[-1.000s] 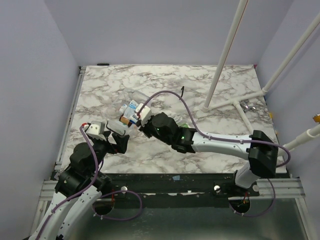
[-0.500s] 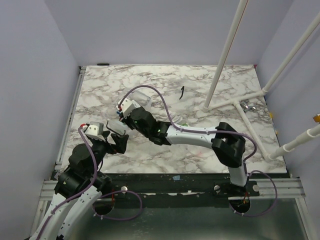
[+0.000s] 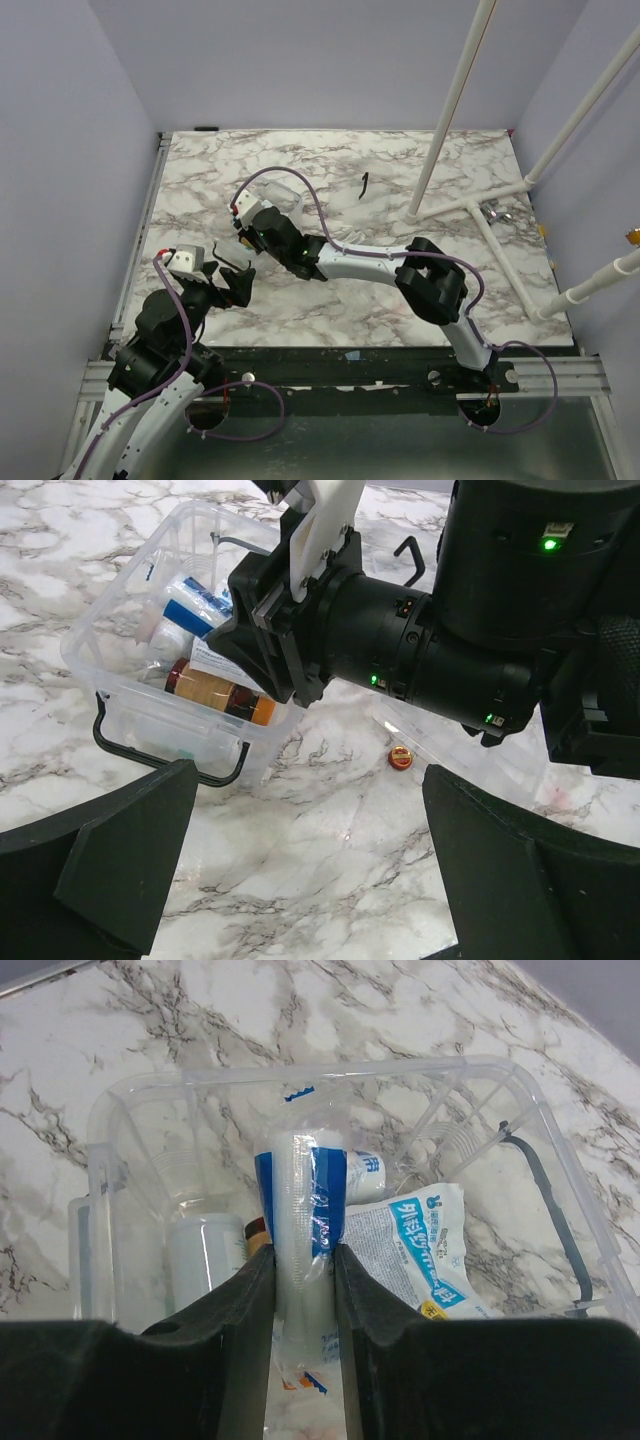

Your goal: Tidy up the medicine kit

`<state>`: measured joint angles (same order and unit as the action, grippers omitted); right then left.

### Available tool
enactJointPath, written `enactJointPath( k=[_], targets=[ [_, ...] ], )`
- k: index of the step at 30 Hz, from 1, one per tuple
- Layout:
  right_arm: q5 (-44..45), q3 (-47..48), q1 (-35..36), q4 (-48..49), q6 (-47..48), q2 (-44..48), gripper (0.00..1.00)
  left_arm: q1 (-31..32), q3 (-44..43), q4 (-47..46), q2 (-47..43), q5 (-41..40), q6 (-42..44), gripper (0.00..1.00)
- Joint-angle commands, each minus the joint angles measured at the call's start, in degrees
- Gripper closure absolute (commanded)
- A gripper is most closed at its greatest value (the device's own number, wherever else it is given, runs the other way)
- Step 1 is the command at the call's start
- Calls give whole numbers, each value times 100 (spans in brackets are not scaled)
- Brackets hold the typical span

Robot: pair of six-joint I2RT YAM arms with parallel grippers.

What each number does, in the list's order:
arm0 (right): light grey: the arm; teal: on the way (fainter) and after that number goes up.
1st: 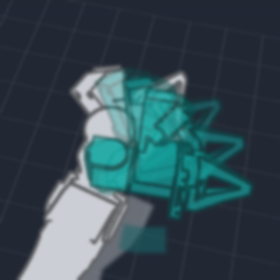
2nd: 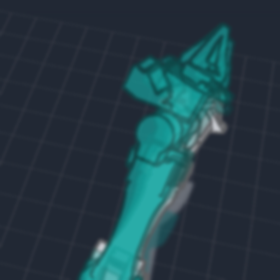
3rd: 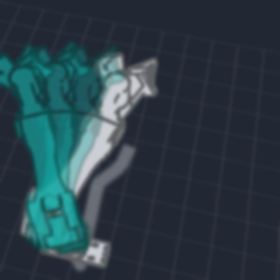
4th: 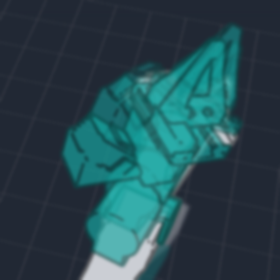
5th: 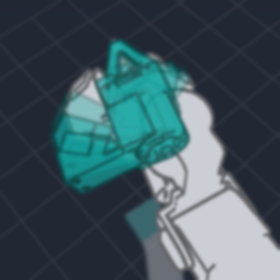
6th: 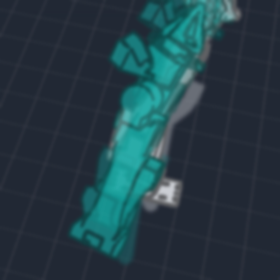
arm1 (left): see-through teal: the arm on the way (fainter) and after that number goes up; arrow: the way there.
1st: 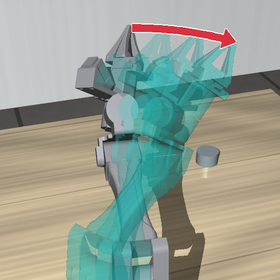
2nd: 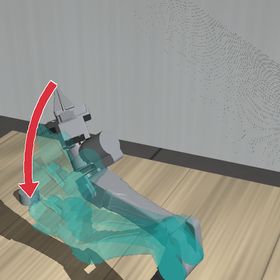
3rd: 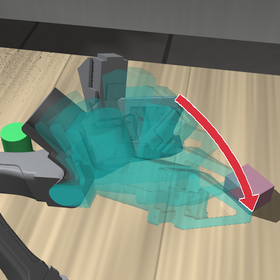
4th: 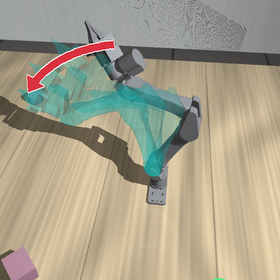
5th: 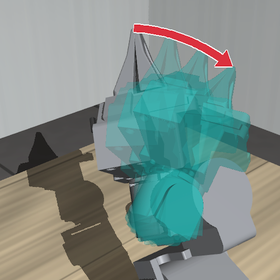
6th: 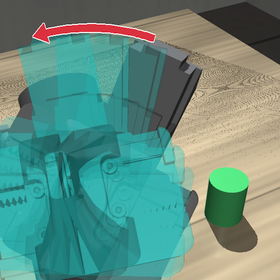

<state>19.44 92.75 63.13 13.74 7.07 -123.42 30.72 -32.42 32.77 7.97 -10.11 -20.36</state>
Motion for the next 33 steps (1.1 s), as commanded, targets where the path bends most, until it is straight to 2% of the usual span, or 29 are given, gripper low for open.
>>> enactJointPath(
  k=[1,10,18,23,27,33],
  targets=[
    [-146,218,10,-50,-39,-148,67,-31,-31,36,-43,-132,32,2],
    [-233,104,5,-30,-83,163,50,-31,-23,25,-21,-123,32,2],
    [80,-480,4,356,-127,921,44,-31,-34,23,35,-97,41,2],
    [855,-880,4,205,-396,1438,37,-40,-30,27,43,-104,41,2],
    [1460,-1213,2,-317,-969,1895,37,-40,-24,15,38,-98,41,2],
    [2278,-2216,5,-291,-1725,2478,38,-49,-34,10,95,-78,41,2]
  ],
)
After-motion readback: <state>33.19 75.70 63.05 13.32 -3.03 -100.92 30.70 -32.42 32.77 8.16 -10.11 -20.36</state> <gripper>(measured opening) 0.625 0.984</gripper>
